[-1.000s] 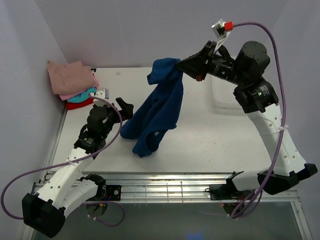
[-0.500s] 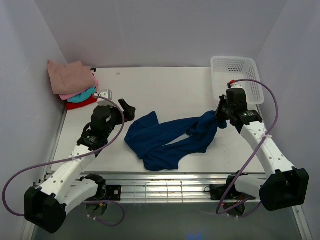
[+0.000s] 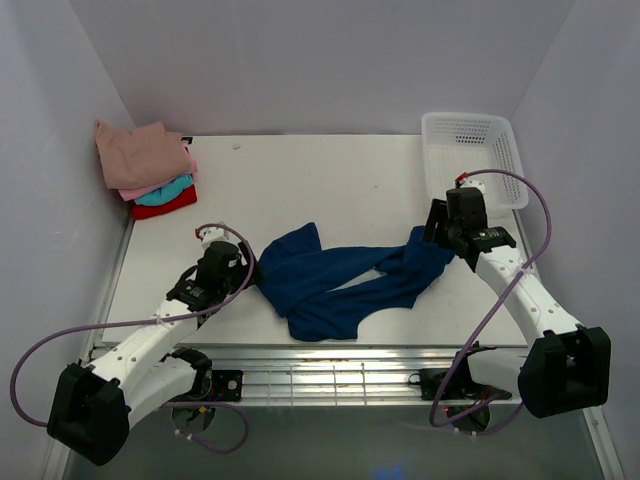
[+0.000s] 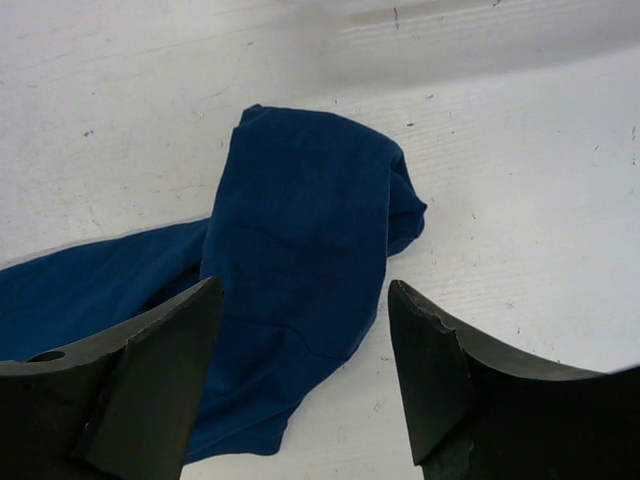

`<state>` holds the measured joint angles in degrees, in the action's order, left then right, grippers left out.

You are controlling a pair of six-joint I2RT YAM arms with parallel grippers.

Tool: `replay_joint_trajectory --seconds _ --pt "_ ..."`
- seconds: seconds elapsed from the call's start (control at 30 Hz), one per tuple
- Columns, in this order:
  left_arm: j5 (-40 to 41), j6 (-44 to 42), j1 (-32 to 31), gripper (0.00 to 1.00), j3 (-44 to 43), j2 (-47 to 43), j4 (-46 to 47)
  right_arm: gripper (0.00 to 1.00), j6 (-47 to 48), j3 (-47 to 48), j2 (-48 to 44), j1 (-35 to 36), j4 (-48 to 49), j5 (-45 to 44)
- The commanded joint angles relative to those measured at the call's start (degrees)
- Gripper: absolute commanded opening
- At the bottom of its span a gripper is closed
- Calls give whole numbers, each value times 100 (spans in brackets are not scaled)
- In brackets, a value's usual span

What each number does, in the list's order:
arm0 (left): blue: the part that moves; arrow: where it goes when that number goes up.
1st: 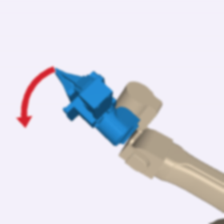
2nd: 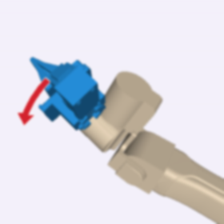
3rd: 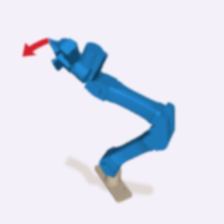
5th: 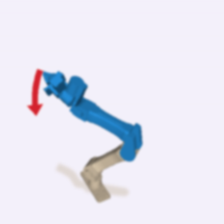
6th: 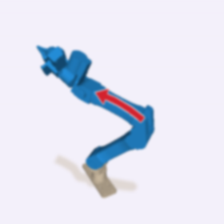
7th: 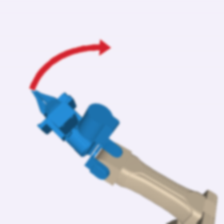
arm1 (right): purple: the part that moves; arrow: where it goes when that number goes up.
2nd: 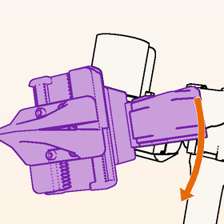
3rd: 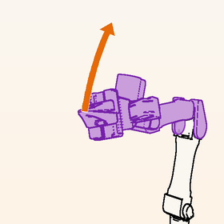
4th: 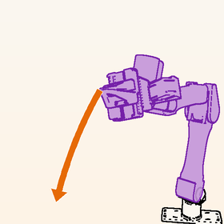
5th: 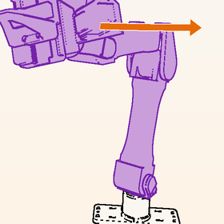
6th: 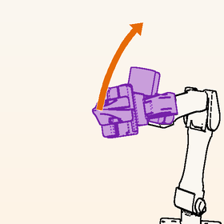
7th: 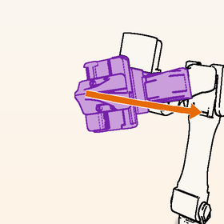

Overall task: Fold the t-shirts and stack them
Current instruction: Move the tshirt to the center of the board, then flatten the tshirt out

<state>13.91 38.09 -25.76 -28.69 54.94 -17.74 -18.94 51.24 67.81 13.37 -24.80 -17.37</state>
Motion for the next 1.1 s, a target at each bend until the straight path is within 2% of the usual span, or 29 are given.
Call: replay_joint_trajectory --seconds 0.0,0.3,0.5,0.6,0.63,0.7,0.77,0.83,0.87,0.93,0.97,1.07 --pt "270 392 -35 87 144 -448 -336 73 66 -114 -163 -9 379 92" --pt "-792 691 -35 77 706 -282 507 72 48 -422 -286 -9 599 330" --pt "-916 735 -35 76 741 61 867 72 75 -440 -391 -9 555 321" --pt "-995 753 -35 68 847 70 1201 72 75 -449 -453 -9 546 321" --pt "-1013 779 -35 63 908 61 1263 72 66 -440 -496 -9 529 330" --pt "-1022 788 -35 59 944 43 1412 72 75 -448 -532 -9 520 322" --pt "-1057 779 -35 50 953 96 1509 72 75 -457 -550 -9 511 313" --pt "-1075 771 -35 35 909 157 1563 72 83 -475 -585 -9 502 304" --pt "-1083 762 -35 18 883 175 1563 71 92 -475 -602 -9 485 295" --pt "-1075 753 -35 4 821 149 1528 71 92 -484 -629 -9 467 304" --pt "-996 744 -35 0 716 114 1484 71 101 -501 -637 -9 467 304" --pt "-690 665 -35 0 217 -70 1116 71 118 -527 -629 -9 467 321"
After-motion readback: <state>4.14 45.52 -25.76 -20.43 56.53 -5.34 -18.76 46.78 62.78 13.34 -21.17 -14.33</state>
